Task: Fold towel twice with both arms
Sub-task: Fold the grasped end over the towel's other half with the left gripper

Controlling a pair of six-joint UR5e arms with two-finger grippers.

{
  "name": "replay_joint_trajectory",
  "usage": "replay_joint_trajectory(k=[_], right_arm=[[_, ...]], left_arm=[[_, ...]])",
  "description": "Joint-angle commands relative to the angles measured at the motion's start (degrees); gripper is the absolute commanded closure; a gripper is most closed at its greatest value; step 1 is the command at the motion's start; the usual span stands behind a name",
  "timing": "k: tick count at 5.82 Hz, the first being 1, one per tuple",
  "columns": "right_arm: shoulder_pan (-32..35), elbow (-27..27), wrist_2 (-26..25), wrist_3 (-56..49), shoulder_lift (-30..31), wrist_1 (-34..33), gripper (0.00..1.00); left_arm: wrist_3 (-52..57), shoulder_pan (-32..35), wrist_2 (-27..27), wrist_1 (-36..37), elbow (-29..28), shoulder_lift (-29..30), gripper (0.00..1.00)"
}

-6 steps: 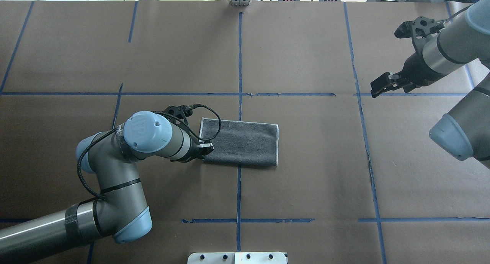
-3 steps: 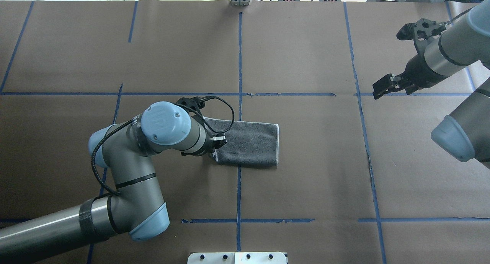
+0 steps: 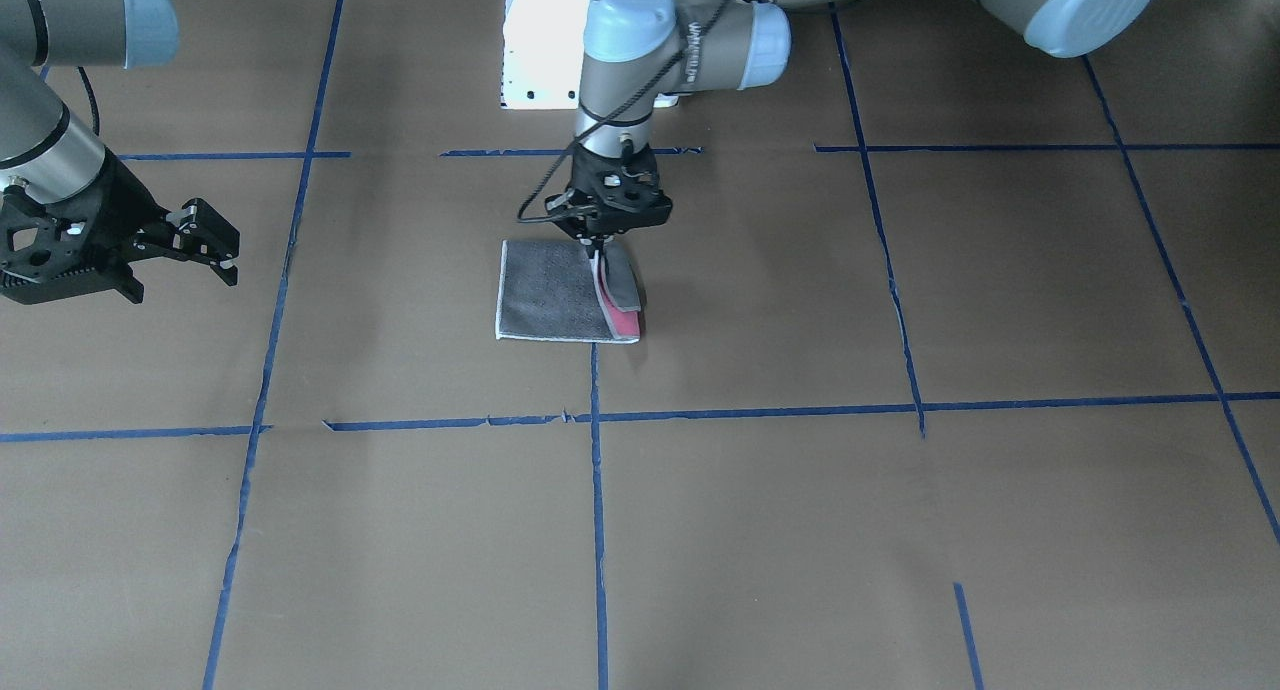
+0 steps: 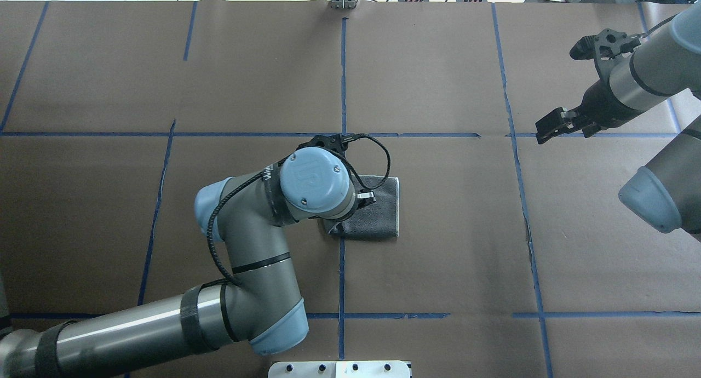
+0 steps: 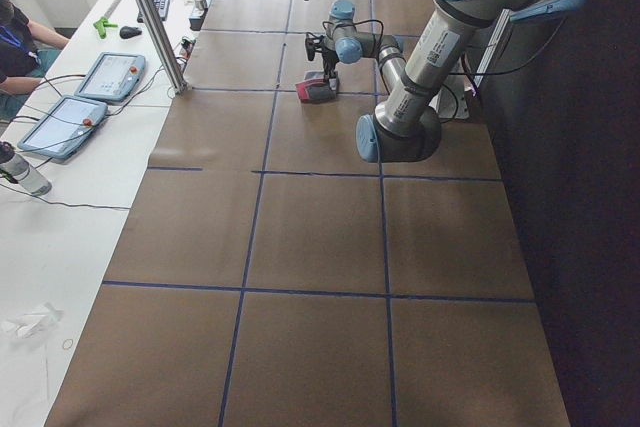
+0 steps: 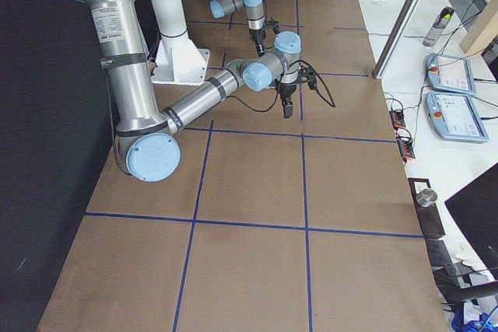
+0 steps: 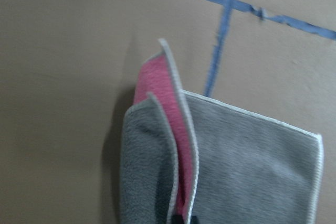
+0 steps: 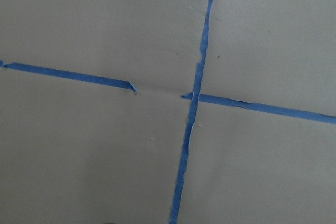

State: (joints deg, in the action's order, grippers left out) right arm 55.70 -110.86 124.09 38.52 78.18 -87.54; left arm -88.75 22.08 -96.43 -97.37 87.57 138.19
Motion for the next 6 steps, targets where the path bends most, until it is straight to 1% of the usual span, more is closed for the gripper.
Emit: replay_joint_trajectory(k=[1,3,4,5,6], right_arm=[[0.1,-0.1,-0.1,0.1,0.2,0.0,0.0],[0.1,-0.3,-0.1,0.2,0.8,0.0,0.0],[0.1,-0.2,-0.1,0.2,0.8,0.0,0.0],[0.1,-0.2,-0.1,0.2,0.8,0.0,0.0],[0.0,-0.3,-0.1,0.3,0.8,0.0,0.0]], left_arm=[[0.6,-2.6,3.0,0.0,-5.6,5.2,1.0],[0.7,-3.4,3.2,-0.1,-6.1,6.4,1.0],[0.9,-3.5,3.2,-0.1,-7.5,7.3,0.96],[1.0,-3.4,3.1,-0.1,-7.8,7.9,0.02],[2.9,-3.0,2.6,0.2,-7.0,8.7,0.0]])
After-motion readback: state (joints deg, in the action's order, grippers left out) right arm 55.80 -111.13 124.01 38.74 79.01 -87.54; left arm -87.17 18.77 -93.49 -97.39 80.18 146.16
